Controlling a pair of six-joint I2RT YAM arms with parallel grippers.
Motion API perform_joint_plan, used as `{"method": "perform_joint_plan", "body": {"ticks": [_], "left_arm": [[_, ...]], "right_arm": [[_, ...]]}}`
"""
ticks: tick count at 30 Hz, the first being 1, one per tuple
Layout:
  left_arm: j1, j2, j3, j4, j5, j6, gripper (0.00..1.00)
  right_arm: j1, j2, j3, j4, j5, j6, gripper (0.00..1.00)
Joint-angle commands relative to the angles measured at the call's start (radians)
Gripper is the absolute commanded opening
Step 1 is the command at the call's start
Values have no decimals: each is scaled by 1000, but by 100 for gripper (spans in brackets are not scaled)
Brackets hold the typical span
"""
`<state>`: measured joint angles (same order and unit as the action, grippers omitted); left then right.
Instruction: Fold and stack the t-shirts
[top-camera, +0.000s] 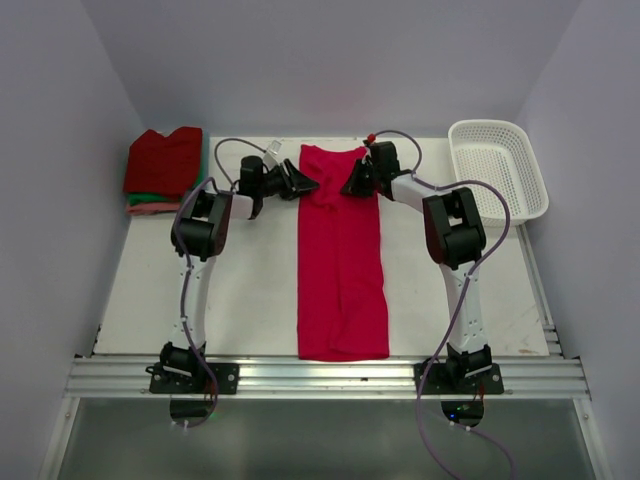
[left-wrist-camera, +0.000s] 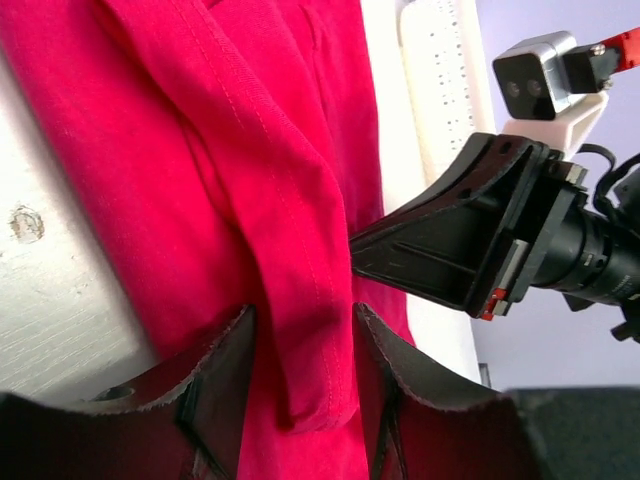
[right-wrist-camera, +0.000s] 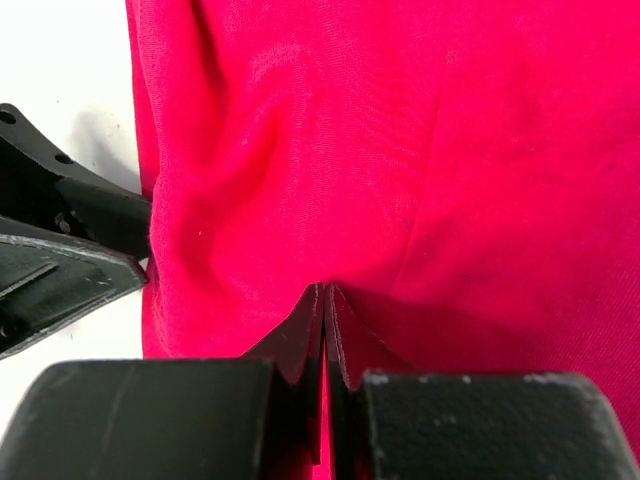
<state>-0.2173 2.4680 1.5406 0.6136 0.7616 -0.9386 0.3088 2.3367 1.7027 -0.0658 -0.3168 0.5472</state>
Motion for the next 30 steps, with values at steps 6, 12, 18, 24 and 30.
{"method": "perform_joint_plan", "body": {"ticks": [6,12,18,24,30], "left_arm": [[9,74,38,238,73,-164,40],[7,89,55,403,105,-267,2],[9,33,38,436,122,-301,0],[7,-125,21,251,102,-194,0],[7,-234,36,-7,44,-70,6]], "right_arm": [[6,29,29,-37,35,-39,0],[4,38,34,-43,38,-44,0],[4,42,37,-49,44,-53,0],[4,44,41,-57,47,-58,0],[4,49,55,-69,48,-61,0]]}}
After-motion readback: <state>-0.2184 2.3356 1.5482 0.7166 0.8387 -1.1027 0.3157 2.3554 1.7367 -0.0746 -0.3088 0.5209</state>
